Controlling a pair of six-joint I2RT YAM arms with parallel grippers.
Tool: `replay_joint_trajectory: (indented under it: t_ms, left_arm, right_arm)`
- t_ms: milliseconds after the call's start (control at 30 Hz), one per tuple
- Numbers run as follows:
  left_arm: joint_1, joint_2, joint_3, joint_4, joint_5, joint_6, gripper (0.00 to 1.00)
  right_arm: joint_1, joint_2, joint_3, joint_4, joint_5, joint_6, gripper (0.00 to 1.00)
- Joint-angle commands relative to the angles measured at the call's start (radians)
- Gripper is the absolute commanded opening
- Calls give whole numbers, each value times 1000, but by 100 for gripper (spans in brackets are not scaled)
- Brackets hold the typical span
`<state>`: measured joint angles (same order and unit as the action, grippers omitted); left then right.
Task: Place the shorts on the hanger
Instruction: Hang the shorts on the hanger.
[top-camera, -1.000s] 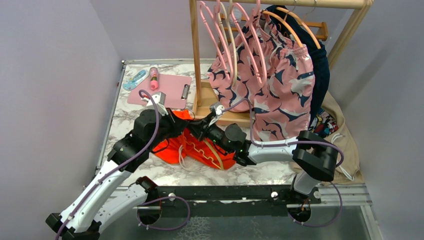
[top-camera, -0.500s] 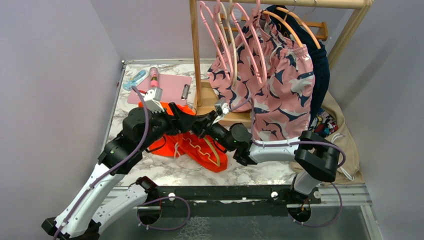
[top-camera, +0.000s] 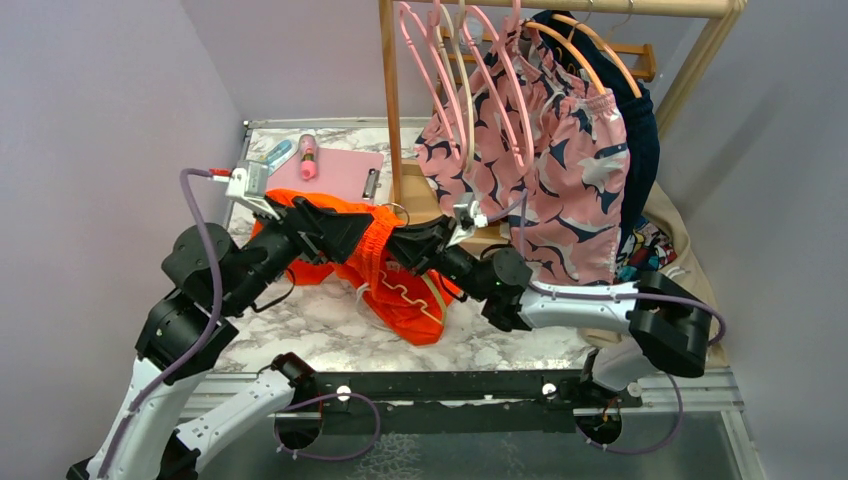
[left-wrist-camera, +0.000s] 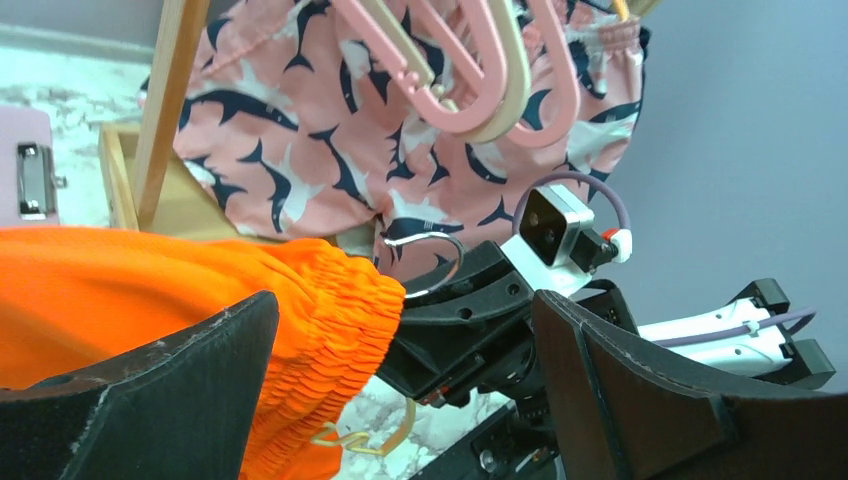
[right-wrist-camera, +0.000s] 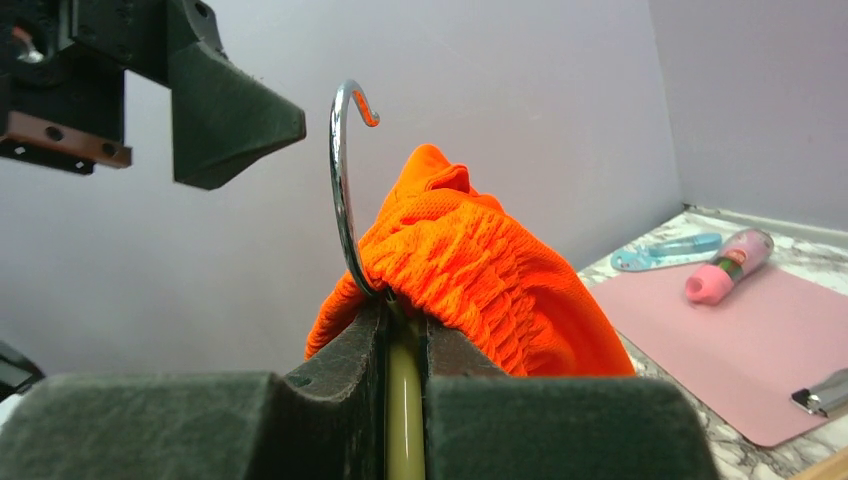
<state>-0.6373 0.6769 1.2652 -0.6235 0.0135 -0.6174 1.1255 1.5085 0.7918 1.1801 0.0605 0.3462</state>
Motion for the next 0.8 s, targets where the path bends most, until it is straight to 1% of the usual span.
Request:
replay_joint_trajectory:
  t_ms: [0, 167, 267, 400, 500, 533, 633, 767]
  left_arm:
    - [-2, -8, 81, -10, -25, 94, 99]
    - [-3, -23, 183, -9, -62, 184, 99]
    - [-2, -41, 200, -3, -87, 228, 99]
    - [-2, -90, 150, 26, -104, 272, 99]
    - [-2, -139, 55, 75, -98, 300, 99]
    - [-2, -152, 22, 96, -83, 312, 99]
    - [-2, -182, -69, 151, 36, 354, 99]
    - [-3, -181, -116, 210, 232, 391, 96]
  right_arm:
    - [0, -107, -13, 99, -96, -30, 1]
    - [0, -252, -64, -10, -181, -128, 1]
    - [0, -380, -106, -144, -248, -236, 1]
    - [0, -544, -152, -387, -307, -330, 1]
    - [0, -640, -205, -496, -308, -351, 1]
    - [0, -667, -218, -528, -307, -352, 1]
    - [0, -739, -238, -609, -309, -359, 1]
    - [0, -813, -222, -712, -289, -392, 1]
